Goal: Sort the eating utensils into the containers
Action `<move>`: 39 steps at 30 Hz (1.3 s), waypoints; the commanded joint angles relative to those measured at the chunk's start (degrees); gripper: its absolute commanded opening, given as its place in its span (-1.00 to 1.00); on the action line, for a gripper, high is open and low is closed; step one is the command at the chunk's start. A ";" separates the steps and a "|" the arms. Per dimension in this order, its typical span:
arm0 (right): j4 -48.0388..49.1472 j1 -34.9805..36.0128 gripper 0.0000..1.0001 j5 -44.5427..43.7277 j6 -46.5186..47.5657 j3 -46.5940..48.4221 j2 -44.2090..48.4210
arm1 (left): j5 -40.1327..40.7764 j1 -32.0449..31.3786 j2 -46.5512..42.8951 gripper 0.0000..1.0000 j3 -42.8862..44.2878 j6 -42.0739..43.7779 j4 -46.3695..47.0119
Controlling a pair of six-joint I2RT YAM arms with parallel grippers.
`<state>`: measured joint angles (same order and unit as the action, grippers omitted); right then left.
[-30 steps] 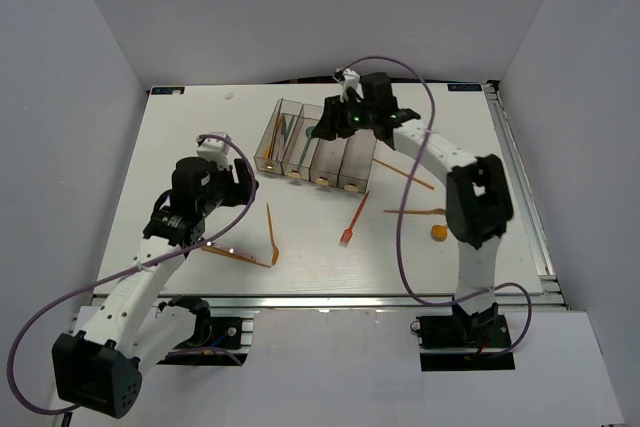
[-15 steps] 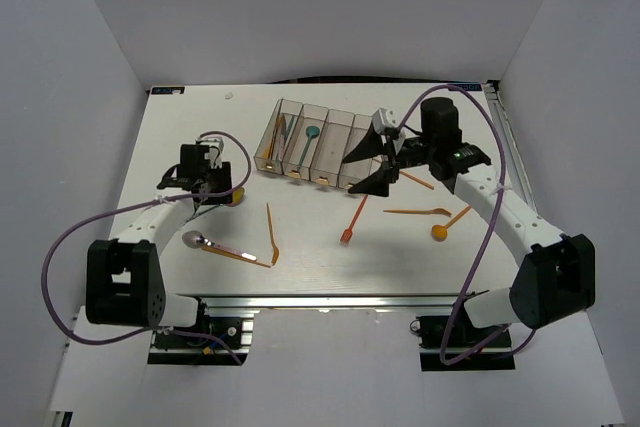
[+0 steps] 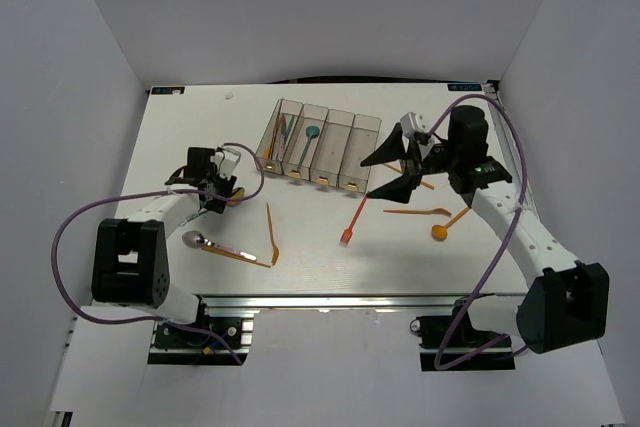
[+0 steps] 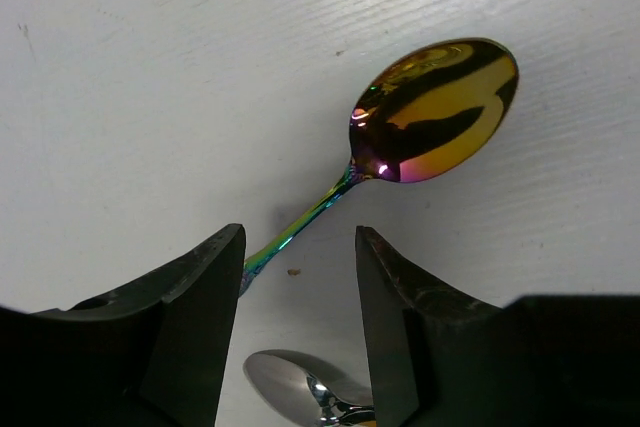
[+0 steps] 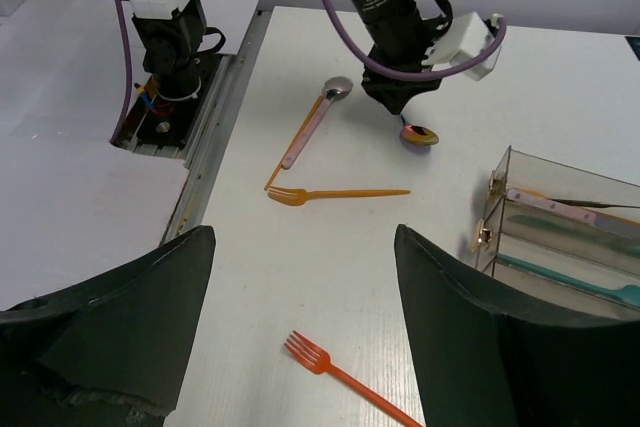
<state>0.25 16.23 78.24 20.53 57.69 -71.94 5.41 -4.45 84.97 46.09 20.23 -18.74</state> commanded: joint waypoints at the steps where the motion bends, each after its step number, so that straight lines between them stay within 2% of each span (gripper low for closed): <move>1: 5.89 -0.93 0.58 1.39 -4.09 -1.44 1.89 | -3.82 0.05 -2.88 0.19 -0.82 8.33 1.95; 5: 6.43 -1.46 0.58 0.95 -5.51 -1.53 2.07 | -7.15 0.05 -0.16 0.15 0.49 9.04 0.82; 11: 5.11 -1.46 0.58 -0.19 -5.15 -2.32 3.83 | -8.04 0.32 3.53 0.10 0.94 9.74 0.46; 15: 4.41 -1.46 0.58 -0.63 -5.15 -2.58 5.05 | -10.50 2.85 5.73 0.09 -0.47 9.57 2.57; 18: 3.53 -1.46 0.58 -1.24 -4.63 -2.93 6.28 | -12.17 3.74 9.33 0.01 0.76 9.04 1.44; 25: 1.77 -1.46 0.58 -2.47 -3.66 -3.99 9.36 | -13.59 3.92 12.15 -0.58 2.08 8.07 0.46; 35: -0.16 -1.46 0.58 -5.37 -3.22 -6.19 13.75 | -10.25 4.36 8.82 -0.97 6.91 5.35 1.69; 39: -0.16 -1.38 0.58 -6.78 -3.22 -7.24 15.25 | -10.68 4.36 5.31 -1.00 10.25 4.21 1.69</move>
<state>0.08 15.00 72.82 16.95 50.87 -58.33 -5.32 -0.47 94.43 52.42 25.89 -17.06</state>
